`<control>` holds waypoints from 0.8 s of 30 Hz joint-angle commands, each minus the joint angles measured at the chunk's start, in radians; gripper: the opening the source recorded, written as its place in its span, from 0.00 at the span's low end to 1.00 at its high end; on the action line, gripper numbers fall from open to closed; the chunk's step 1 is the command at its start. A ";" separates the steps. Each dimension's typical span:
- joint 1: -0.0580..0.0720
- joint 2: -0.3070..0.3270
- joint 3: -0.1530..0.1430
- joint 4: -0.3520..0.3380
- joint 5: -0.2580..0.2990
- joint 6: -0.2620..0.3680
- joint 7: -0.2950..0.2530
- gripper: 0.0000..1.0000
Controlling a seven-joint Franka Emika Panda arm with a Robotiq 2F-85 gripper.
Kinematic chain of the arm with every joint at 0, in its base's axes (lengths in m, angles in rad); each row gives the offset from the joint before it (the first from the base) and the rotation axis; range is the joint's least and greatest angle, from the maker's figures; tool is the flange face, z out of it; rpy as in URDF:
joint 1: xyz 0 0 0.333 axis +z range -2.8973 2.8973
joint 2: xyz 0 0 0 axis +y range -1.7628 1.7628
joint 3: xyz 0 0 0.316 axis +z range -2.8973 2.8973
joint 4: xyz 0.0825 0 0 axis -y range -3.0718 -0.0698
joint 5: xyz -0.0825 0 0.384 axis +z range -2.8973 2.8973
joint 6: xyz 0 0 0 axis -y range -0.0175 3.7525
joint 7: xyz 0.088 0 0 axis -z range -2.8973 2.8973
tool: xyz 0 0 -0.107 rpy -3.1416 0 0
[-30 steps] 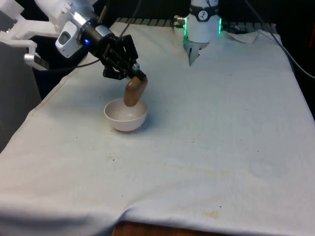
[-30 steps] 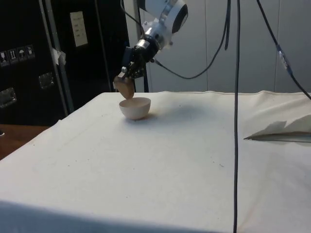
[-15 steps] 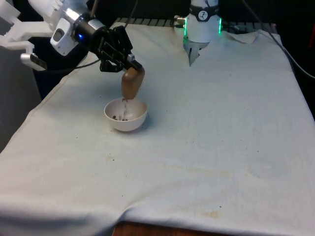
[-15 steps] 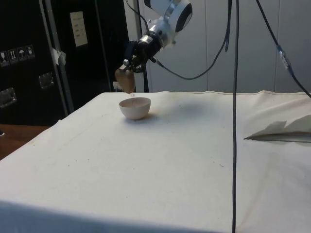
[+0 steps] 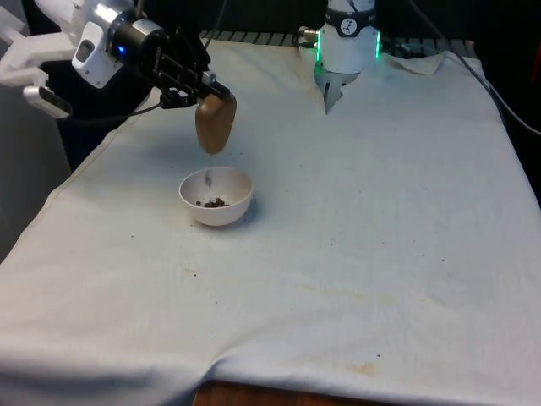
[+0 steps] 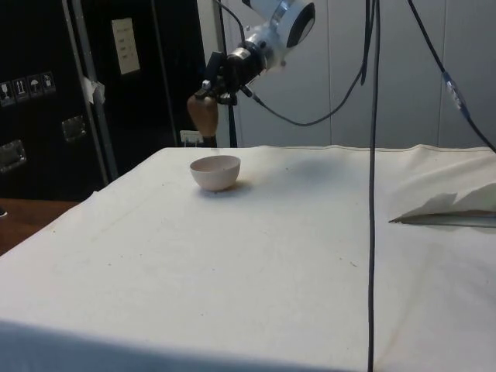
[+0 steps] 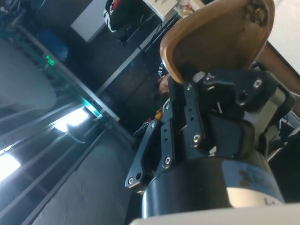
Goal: Pour the coffee beans from the cup into the bowl.
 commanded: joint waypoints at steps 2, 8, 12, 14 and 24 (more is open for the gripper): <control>-0.014 0.009 -0.001 0.016 0.010 -0.030 0.017 0.02; -0.020 0.024 -0.022 0.027 0.041 -0.076 0.027 0.02; -0.024 0.039 -0.038 0.033 0.074 -0.118 0.037 0.02; -0.025 0.045 -0.044 0.035 0.085 -0.133 0.042 0.02; -0.023 0.055 -0.059 0.025 0.129 -0.182 0.050 0.02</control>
